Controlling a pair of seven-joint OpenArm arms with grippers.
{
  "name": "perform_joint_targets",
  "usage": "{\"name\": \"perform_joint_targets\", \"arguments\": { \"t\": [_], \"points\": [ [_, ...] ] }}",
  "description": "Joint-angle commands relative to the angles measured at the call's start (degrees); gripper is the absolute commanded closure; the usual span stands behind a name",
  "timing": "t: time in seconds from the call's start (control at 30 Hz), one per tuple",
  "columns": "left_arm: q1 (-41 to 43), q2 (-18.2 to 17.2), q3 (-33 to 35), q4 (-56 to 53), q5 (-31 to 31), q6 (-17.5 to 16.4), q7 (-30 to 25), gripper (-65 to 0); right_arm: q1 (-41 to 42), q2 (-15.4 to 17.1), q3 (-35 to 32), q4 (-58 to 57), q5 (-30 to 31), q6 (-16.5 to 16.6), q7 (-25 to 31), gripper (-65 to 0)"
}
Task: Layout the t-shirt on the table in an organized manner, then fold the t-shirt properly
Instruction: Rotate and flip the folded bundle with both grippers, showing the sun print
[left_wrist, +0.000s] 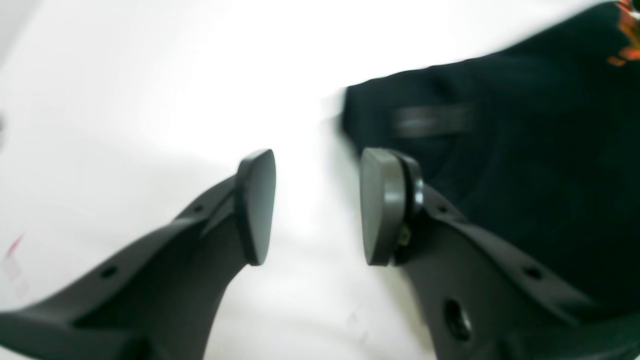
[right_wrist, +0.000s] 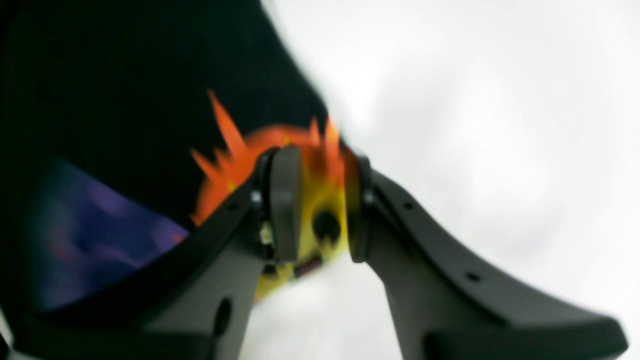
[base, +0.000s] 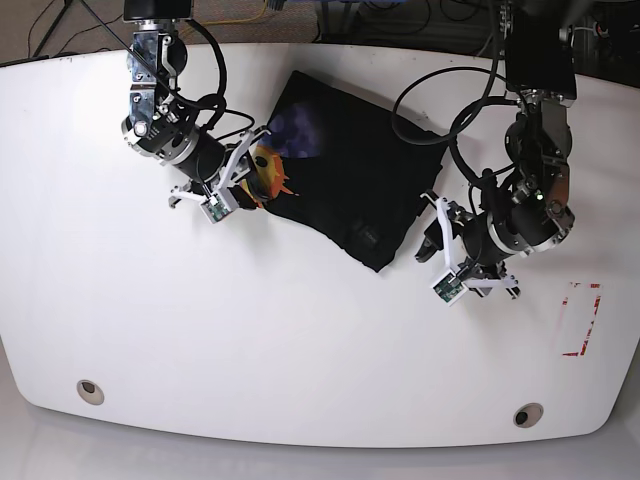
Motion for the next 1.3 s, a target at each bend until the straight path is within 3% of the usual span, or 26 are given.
{"name": "perform_joint_targets", "arguments": {
  "t": [0.0,0.2,0.47,0.6,0.9,1.27],
  "points": [
    [-0.9,1.41,-0.19,3.08,-1.27,-0.86,0.18,-24.6,0.62,0.13,-0.05,3.01,1.09,0.38,-0.04,-13.6],
    [3.49,5.02,-0.28,5.19,-5.49,-1.26,4.66,-24.6,1.41,-1.89,0.04,5.65,1.09,0.38,-2.59,-13.6],
    [10.17,8.45,0.16,4.83,-7.25,-1.26,4.31,-24.6,1.85,-3.04,-0.49,4.86,1.09,0.38,-3.02,-13.6],
    [12.9,8.89,0.07,3.6,-5.67,-1.26,1.15,-24.6,1.85,-3.13,-1.01,3.89,1.0,0.38,-2.94,-13.6],
    [14.04,4.75,-0.28,-5.01,-1.71,-1.26,-2.11,-24.6,1.76,-3.04,-1.63,3.8,1.0,0.38,-2.94,-13.6],
    [12.55,-3.69,-1.68,-6.07,-1.8,-1.26,-4.39,-24.6,1.76,-3.13,-1.63,3.8,1.0,0.38,-2.94,-13.6]
  ]
}}
